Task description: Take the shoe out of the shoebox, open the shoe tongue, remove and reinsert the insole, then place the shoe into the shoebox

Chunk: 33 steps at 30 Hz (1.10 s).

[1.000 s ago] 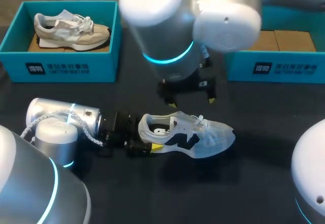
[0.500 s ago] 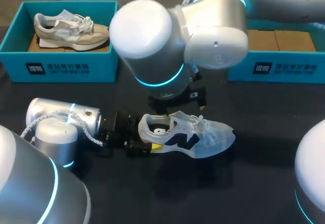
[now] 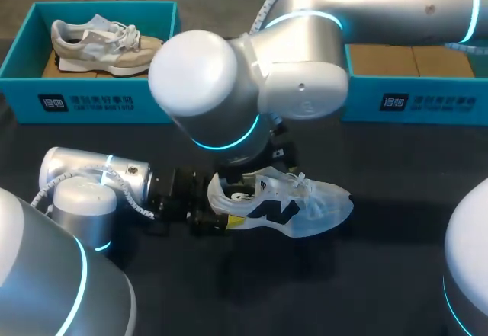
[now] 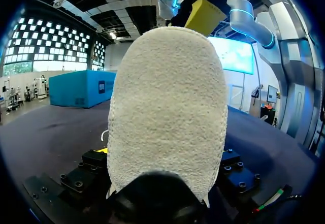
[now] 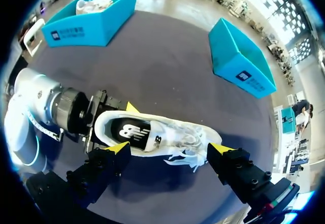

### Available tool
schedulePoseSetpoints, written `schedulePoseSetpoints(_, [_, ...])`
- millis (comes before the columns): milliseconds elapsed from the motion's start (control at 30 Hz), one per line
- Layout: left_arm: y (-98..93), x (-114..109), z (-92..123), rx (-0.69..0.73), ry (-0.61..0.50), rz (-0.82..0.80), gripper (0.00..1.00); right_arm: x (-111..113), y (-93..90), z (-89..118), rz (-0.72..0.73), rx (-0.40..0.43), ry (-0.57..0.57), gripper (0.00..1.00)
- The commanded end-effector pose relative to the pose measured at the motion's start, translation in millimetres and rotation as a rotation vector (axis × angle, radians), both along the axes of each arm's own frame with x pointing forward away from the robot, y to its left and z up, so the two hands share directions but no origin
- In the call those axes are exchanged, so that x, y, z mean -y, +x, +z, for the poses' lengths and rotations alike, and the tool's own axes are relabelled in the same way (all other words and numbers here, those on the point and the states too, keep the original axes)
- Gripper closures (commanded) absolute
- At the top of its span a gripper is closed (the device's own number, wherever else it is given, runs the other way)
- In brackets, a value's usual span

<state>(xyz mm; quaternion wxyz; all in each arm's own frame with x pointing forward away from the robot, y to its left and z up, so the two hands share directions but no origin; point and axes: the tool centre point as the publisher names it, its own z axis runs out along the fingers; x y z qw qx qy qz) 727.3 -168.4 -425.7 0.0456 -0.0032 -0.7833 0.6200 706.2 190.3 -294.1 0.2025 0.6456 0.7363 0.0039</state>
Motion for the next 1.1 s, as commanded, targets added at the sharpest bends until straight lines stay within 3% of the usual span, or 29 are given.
schedulePoseSetpoints(33, [0.3,-0.3,-0.3,0.001,0.001,0.003,1.0,-10.4,-4.1,-16.1,-0.38,0.143,-0.466,0.0])
schedulePoseSetpoints(367, [0.3,-0.3,-0.3,0.001,0.001,0.003,1.0,-10.8,-1.7,-28.3,-0.456,0.149,-0.512,0.0])
schedulePoseSetpoints(1100, [0.3,-0.3,-0.3,0.001,0.001,0.003,1.0,17.9,14.2,-56.9,-0.562,0.173,-0.52,0.0])
